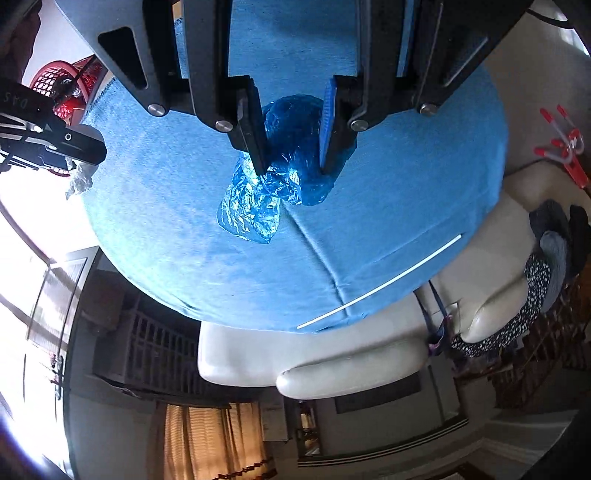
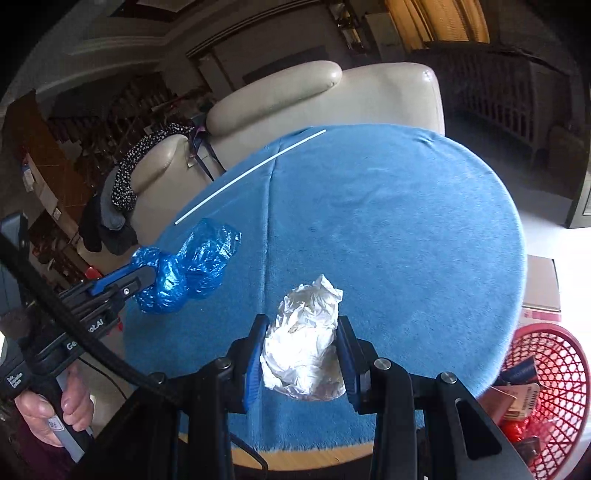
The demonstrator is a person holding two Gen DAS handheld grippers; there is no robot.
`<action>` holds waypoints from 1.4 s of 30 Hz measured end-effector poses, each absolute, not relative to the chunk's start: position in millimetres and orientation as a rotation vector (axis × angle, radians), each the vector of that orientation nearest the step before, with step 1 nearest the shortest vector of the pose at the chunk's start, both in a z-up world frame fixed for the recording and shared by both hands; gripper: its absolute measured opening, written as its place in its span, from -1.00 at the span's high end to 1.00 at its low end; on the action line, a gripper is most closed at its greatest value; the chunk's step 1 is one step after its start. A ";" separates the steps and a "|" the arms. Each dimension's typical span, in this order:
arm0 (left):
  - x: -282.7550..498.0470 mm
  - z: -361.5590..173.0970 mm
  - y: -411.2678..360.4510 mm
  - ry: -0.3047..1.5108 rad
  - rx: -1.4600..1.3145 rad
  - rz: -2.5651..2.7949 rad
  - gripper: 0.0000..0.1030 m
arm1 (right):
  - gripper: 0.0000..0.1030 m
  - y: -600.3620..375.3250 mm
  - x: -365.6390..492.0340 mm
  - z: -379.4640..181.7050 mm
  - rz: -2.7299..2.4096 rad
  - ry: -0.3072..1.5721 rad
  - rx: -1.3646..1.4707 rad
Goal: Collect trash
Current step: 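Lift the tissue ball and blue bag off the table with both tools, then carry the tissue ball and blue bag over the red wastebasket with both tools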
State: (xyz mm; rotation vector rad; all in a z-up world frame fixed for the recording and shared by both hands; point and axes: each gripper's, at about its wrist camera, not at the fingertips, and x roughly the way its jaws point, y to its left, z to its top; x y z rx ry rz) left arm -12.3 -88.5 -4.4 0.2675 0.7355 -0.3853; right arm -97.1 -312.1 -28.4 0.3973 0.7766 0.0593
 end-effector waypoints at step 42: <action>-51.3 0.8 -146.0 0.705 0.392 -0.460 0.45 | 0.25 -356.1 -153.0 -27.5 -0.003 0.720 0.493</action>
